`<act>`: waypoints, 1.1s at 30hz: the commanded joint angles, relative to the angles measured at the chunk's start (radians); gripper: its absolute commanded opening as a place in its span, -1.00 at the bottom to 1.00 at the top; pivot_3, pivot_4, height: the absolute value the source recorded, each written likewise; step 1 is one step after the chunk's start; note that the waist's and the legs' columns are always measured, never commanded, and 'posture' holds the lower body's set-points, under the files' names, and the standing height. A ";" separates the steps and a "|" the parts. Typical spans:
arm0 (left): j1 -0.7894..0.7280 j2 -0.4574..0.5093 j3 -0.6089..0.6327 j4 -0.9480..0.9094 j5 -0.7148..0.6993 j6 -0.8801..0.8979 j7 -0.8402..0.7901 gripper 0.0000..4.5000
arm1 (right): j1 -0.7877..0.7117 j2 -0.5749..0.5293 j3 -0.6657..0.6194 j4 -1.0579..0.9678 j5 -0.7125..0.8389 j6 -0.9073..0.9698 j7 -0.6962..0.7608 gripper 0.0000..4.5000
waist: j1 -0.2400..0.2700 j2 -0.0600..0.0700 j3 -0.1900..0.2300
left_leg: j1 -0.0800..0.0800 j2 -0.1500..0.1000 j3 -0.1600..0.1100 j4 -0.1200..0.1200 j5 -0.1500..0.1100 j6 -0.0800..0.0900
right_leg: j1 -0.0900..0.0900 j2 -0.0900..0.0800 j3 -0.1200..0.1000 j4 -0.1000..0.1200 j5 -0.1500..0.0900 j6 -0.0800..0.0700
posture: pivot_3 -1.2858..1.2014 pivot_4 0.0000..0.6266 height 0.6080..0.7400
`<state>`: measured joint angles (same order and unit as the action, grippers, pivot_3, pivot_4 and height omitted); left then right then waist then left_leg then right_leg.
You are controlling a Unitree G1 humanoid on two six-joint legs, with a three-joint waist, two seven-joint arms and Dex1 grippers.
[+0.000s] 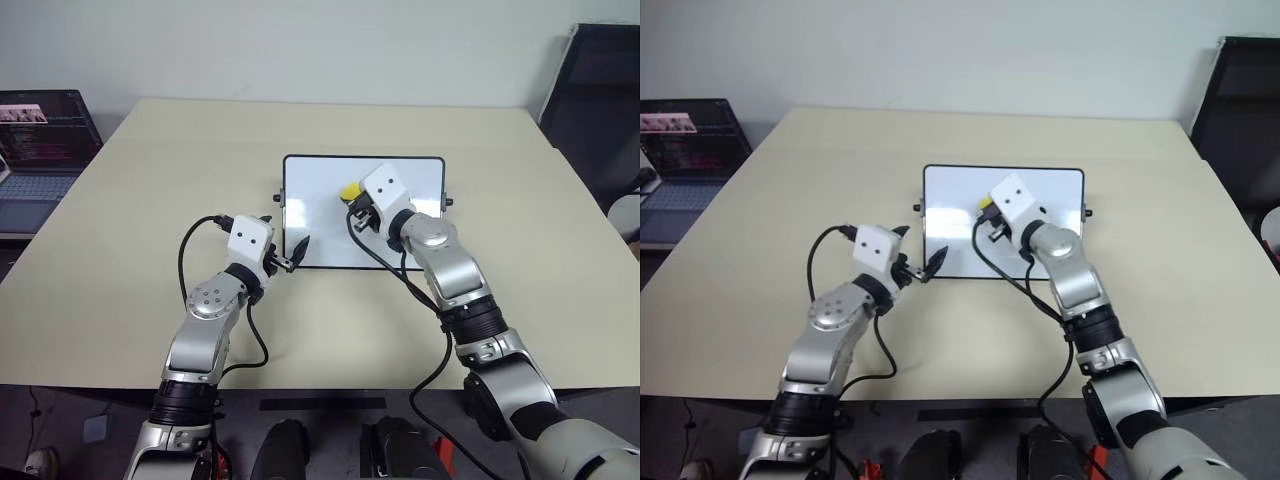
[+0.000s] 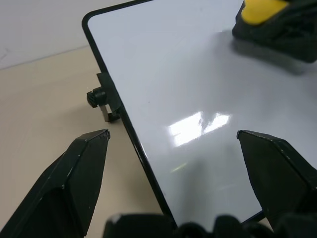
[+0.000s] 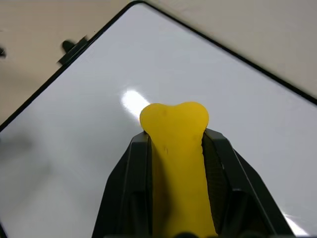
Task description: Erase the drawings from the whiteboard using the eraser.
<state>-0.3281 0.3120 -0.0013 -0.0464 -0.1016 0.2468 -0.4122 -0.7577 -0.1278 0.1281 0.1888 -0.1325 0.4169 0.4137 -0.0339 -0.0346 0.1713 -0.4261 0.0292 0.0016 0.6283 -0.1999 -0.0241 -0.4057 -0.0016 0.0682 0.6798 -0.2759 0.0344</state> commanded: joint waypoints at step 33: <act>-0.228 -0.041 -0.258 0.238 -0.122 -0.222 -0.638 1.00 | 0.205 -0.314 -0.472 -0.381 0.145 0.690 -0.127 -0.53 | 0.000 0.001 0.000 | -0.001 -0.002 0.003 0.001 0.000 0.000 | 0.000 0.003 0.001 -0.001 -0.001 0.001 | 0.03 -0.52 1.00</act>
<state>-0.5317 0.2758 -0.2525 0.1798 -0.2313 0.0639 -1.0383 -0.5503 -0.4404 -0.3026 -0.1855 -0.0157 1.0864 0.2838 -0.0343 -0.0340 0.1717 -0.4273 0.0274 0.0050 0.6291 -0.1999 -0.0240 -0.4058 0.0012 0.0690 0.6792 -0.2770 0.0358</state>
